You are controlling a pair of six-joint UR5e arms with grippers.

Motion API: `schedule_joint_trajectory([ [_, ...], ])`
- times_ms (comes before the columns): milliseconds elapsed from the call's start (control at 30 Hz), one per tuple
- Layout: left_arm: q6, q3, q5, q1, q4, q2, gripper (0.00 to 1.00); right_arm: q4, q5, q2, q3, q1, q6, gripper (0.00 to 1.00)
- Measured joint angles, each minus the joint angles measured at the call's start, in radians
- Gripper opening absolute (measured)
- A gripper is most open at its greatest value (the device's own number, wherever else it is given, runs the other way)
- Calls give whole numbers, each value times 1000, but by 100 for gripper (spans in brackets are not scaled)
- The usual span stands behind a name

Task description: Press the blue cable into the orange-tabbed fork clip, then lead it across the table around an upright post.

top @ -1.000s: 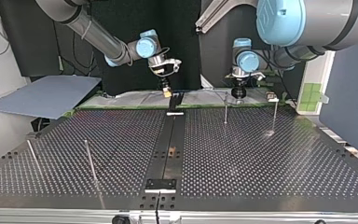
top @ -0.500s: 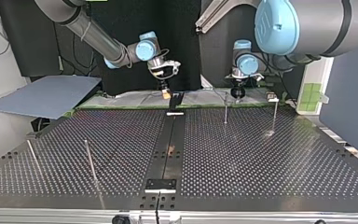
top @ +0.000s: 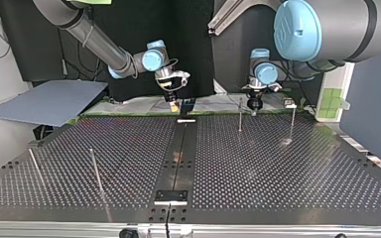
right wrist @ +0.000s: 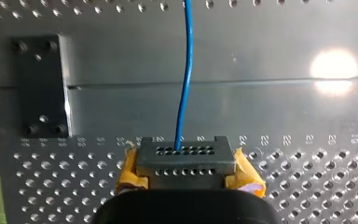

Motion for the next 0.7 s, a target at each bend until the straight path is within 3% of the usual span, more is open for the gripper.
schedule_joint_trajectory([
  [233,1,0,0,10,0,0,0,15,2,0,-17,-17,-2,0],
  [267,4,0,0,11,1,0,10,16,2,0,-18,-18,-2,0],
  [300,8,0,0,11,1,0,10,18,2,0,-18,-19,-3,0],
  [367,22,0,-6,12,0,0,30,20,1,0,-19,-20,-4,0],
  [533,65,0,0,13,-1,0,41,24,2,0,-19,-20,-5,0],
  [567,73,0,9,14,-1,0,58,24,2,0,-19,-20,-5,0],
  [600,78,0,17,15,-2,0,58,23,2,0,-19,-20,-5,0],
  [667,86,-1,34,17,-8,0,100,22,2,0,-19,-20,-6,0],
  [700,87,-1,40,18,-13,0,100,22,3,0,-19,-20,-6,0],
])
